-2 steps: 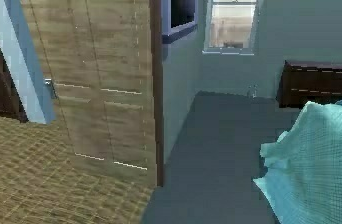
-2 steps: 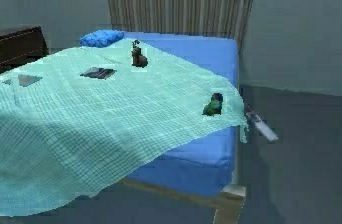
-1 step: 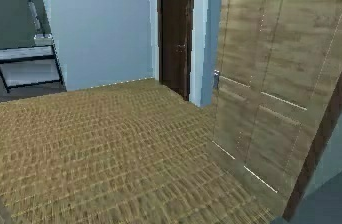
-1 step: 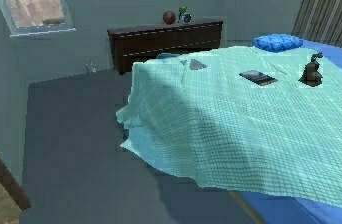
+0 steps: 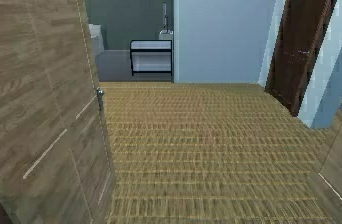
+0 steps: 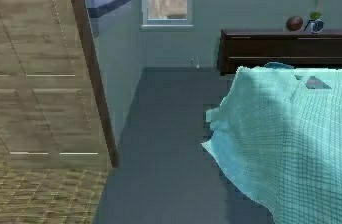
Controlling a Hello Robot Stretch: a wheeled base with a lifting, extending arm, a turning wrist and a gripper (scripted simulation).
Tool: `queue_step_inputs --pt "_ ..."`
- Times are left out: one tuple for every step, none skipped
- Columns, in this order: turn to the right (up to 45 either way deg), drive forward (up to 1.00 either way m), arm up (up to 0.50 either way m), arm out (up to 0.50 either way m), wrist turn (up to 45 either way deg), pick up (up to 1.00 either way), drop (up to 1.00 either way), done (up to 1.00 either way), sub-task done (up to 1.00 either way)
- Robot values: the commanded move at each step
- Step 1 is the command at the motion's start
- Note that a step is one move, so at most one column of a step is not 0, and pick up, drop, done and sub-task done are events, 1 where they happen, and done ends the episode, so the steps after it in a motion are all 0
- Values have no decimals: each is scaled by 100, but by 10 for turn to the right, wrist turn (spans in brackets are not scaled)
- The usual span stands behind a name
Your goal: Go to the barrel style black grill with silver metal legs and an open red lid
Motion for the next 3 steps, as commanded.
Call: queue_step_inputs --pt "0 100 0 0 0 0 0 0 0" --pt "0 50 0 0 0 0 0 0 0" --pt "450 0 0 0 0 0 0 0 0"
